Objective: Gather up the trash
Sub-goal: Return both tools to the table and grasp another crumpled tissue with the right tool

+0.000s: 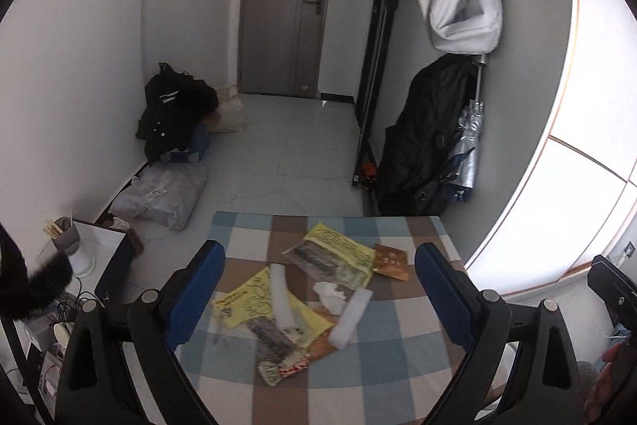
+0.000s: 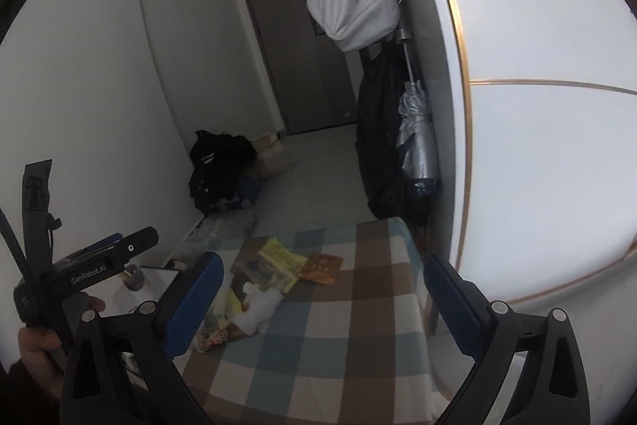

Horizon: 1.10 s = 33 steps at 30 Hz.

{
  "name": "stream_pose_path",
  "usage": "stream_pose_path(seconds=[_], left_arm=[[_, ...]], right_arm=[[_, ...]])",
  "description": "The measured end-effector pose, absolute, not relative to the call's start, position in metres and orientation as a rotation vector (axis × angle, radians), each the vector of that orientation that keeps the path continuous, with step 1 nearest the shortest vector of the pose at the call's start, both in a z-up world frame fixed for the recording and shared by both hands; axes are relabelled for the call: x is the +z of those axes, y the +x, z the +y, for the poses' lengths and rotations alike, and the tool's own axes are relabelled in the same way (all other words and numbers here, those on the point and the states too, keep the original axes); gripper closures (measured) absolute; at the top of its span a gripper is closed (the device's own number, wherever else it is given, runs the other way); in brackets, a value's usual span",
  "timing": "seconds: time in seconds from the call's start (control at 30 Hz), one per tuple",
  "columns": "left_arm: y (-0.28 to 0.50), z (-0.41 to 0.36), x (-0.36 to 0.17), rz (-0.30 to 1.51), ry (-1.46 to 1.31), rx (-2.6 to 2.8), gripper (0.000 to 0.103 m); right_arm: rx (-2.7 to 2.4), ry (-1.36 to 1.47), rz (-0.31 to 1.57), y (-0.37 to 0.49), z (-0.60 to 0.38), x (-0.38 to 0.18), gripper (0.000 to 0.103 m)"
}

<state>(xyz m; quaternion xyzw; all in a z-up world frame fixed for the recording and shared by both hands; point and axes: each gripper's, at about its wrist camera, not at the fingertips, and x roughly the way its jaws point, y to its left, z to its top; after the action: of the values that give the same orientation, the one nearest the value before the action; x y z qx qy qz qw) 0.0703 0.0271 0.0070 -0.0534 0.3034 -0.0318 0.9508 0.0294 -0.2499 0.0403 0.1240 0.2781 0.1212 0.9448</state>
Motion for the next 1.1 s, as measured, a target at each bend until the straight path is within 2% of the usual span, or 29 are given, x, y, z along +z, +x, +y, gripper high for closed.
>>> stream_pose_path(seconds=[0.5, 0.97, 1.1], left_arm=[[0.09, 0.103, -0.053, 0.768, -0.269, 0.037, 0.009], [0.096, 0.14, -0.063, 0.847, -0.47, 0.052, 0.009], [0.1, 0.137, -0.062, 0.85, -0.448, 0.063, 0.009]], right_arm=[[0.372, 0.2, 0.71, 0.063, -0.162, -0.008, 0.001], [0.524, -0.064, 0.84, 0.142, -0.092, -0.043, 0.003], [0.583, -0.157, 0.918, 0.17, -0.07, -0.068, 0.011]])
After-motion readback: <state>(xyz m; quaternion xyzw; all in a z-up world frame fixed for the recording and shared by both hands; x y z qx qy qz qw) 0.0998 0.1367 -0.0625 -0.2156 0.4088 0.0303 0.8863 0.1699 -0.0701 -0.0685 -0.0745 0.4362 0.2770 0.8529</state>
